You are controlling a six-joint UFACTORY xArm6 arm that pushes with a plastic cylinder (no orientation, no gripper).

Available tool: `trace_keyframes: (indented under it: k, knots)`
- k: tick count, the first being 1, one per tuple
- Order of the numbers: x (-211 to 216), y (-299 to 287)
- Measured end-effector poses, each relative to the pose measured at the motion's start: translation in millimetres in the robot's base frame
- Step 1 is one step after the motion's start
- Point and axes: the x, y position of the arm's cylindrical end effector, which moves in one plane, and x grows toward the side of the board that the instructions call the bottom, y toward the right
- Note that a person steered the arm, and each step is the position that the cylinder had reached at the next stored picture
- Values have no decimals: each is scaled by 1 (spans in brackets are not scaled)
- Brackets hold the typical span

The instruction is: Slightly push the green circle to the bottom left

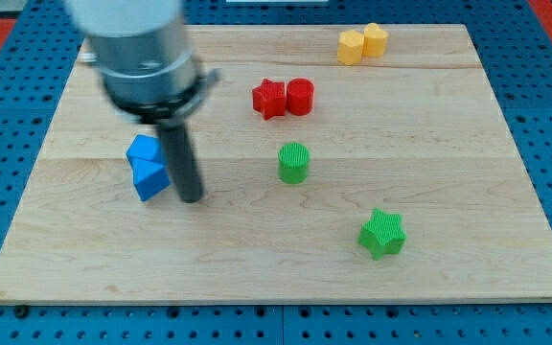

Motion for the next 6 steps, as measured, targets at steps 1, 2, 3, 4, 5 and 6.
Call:
trace_keyframes:
  k: [1, 2, 3, 4, 5, 6]
  knots:
    - [-4, 99]
    - [-25, 164]
    - [-85, 163]
    - [-53, 109]
    - [-31, 96]
    - [-50, 83]
